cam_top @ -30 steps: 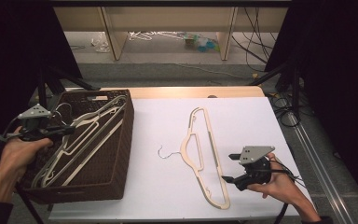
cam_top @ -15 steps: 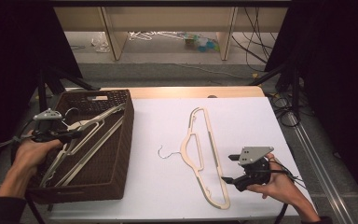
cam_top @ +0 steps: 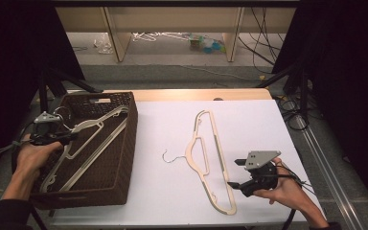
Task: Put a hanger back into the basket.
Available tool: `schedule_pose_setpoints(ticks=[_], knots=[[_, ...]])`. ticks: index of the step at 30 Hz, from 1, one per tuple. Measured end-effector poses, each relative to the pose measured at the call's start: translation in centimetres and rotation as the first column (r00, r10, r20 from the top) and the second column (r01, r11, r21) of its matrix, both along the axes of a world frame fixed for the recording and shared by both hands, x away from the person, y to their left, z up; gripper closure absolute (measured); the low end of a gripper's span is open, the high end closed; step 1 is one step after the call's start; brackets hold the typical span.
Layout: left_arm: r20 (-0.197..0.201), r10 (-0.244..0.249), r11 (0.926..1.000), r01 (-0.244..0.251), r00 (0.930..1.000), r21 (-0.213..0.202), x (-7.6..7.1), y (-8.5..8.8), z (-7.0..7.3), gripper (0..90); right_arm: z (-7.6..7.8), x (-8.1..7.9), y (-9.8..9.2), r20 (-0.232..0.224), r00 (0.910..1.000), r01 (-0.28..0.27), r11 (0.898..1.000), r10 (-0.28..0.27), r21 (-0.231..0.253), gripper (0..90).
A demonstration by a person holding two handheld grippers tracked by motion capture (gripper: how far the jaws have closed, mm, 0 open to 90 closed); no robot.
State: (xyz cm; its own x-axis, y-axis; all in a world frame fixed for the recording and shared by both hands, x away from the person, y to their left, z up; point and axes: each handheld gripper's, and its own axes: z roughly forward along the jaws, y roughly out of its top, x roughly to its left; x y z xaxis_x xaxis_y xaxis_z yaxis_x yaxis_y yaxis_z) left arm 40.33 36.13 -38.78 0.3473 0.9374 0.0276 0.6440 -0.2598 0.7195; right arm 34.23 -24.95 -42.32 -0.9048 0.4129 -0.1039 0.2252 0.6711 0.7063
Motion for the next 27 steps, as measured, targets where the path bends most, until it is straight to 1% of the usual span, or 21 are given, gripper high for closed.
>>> schedule_pose_setpoints(ticks=[1,2,3,4,5,7,9,10,14,15,18,20,21,22,23,25,26,27], knots=[[-0.008,0.009,0.9998,-0.009,0.9999,0.017,0.0,0.1,0.0,79.1,0.0,0.0,0.0,-0.001,1.0000,0.001,1.000,-0.001,0.001,23.9],[-0.002,0.016,0.9998,-0.016,0.9999,0.010,0.0,0.2,-0.1,78.9,0.0,0.0,0.0,-0.001,1.0000,0.001,1.000,-0.001,0.001,23.8],[-0.013,0.026,0.9994,-0.025,0.9996,0.023,0.0,0.3,-0.1,78.6,0.0,0.0,0.0,-0.002,1.0000,0.001,1.000,-0.001,0.001,23.8],[-0.009,0.034,0.9991,-0.034,0.9994,0.025,0.0,0.4,-0.3,78.4,-0.1,0.0,0.0,-0.001,1.0000,0.001,1.000,-0.001,-0.001,23.8],[-0.012,0.040,0.9988,-0.040,0.9991,0.030,0.0,0.5,-0.3,78.1,0.0,-0.1,0.0,-0.011,0.9999,0.001,1.000,-0.001,-0.006,23.8],[-0.014,0.060,0.9978,-0.060,0.9981,0.030,0.0,0.6,-0.5,77.3,-0.1,0.0,0.1,-0.004,1.0000,0.000,1.000,0.000,-0.001,23.8],[-0.020,0.078,0.9966,-0.077,0.9968,0.030,0.0,0.7,-0.7,73.7,-0.1,0.0,0.1,-0.007,1.0000,0.000,1.000,0.000,-0.002,23.8],[-0.019,0.086,0.9959,-0.085,0.9962,0.030,0.0,0.8,-0.8,73.8,-0.2,0.0,0.1,-0.004,1.0000,-0.001,1.000,0.001,-0.003,23.8],[-0.018,0.101,0.9948,-0.101,0.9947,0.019,-0.2,1.3,-1.0,71.6,-0.2,0.0,0.1,-0.006,1.0000,0.000,1.000,0.000,-0.002,23.8],[-0.013,0.106,0.9942,-0.106,0.9943,0.020,-0.2,1.3,-0.9,71.1,-0.2,0.0,0.1,-0.006,1.0000,-0.001,1.000,0.001,-0.004,23.8],[0.004,0.113,0.9936,-0.113,0.9936,0.004,-0.5,1.2,-0.6,66.5,-0.2,0.0,0.1,-0.008,1.0000,0.000,1.000,0.000,-0.004,23.8],[0.021,0.096,0.9954,-0.096,0.9951,0.002,-0.7,1.0,-0.3,66.3,-0.2,0.0,0.1,-0.007,1.0000,-0.004,1.000,0.004,-0.005,23.8],[0.033,0.087,0.9962,-0.087,0.9957,-0.006,-0.9,0.8,-0.2,65.9,-0.2,0.0,0.1,-0.007,1.0000,-0.002,1.000,0.002,-0.004,23.8],[0.043,0.073,0.9974,-0.073,0.9964,0.000,-1.1,0.5,0.1,65.1,-0.2,0.0,0.2,-0.008,1.0000,-0.004,1.000,0.004,-0.004,23.8],[0.053,0.057,0.9983,-0.057,0.9970,-0.008,-1.3,0.2,0.2,63.6,-0.2,0.0,0.2,-0.008,1.0000,-0.003,1.000,0.003,-0.003,23.8],[0.081,0.044,0.9985,-0.041,0.9958,-0.037,-1.8,-0.6,0.7,58.3,-0.3,-0.1,0.2,-0.011,0.9999,-0.001,1.000,0.001,-0.003,23.8],[0.113,0.054,0.9956,-0.045,0.9921,-0.081,-2.1,-1.3,0.9,56.2,-0.3,-0.1,0.2,-0.015,0.9999,0.001,1.000,-0.001,-0.007,23.9],[0.131,0.042,0.9950,-0.030,0.9905,-0.096,-2.4,-1.7,1.2,54.6,-0.3,-0.1,0.2,-0.014,0.9999,0.004,1.000,-0.004,-0.006,23.9]])
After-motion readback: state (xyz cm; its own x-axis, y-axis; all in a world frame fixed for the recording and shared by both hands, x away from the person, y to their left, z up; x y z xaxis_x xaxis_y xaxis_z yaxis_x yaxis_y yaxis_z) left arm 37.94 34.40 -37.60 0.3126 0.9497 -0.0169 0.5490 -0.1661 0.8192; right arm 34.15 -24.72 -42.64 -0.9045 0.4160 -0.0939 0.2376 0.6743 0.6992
